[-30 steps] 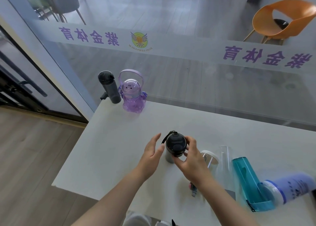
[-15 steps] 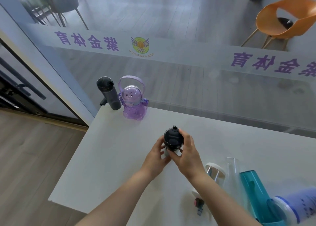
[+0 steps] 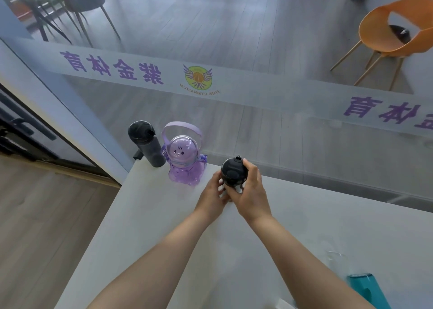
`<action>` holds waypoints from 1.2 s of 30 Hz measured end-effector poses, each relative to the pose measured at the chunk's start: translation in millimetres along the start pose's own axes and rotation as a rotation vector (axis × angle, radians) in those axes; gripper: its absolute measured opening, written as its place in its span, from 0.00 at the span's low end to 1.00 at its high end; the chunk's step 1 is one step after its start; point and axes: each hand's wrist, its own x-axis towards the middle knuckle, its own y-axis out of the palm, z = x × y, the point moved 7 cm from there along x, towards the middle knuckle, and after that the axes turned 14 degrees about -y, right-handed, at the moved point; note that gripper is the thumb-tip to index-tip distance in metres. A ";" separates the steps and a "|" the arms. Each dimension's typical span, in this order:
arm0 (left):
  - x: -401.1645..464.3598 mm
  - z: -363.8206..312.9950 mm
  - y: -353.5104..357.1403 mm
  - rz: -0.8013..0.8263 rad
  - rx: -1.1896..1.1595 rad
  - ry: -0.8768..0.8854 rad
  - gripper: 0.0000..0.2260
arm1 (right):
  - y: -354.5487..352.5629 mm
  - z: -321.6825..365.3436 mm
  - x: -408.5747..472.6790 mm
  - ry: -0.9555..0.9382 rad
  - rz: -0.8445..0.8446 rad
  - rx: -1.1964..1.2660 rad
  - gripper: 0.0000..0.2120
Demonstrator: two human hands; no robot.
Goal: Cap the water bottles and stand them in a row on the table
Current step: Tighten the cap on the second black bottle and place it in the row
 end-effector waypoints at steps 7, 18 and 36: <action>29.8 -23.5 -12.5 -0.035 0.017 0.003 0.12 | 11.6 -5.7 33.9 -0.008 -0.015 0.007 0.34; 34.6 -26.9 -12.7 0.034 -0.016 0.052 0.17 | 15.8 -8.7 38.6 -0.012 -0.029 0.004 0.36; 29.6 -36.5 -23.2 -0.155 0.402 0.226 0.24 | 17.3 -5.5 30.7 0.031 0.081 0.005 0.36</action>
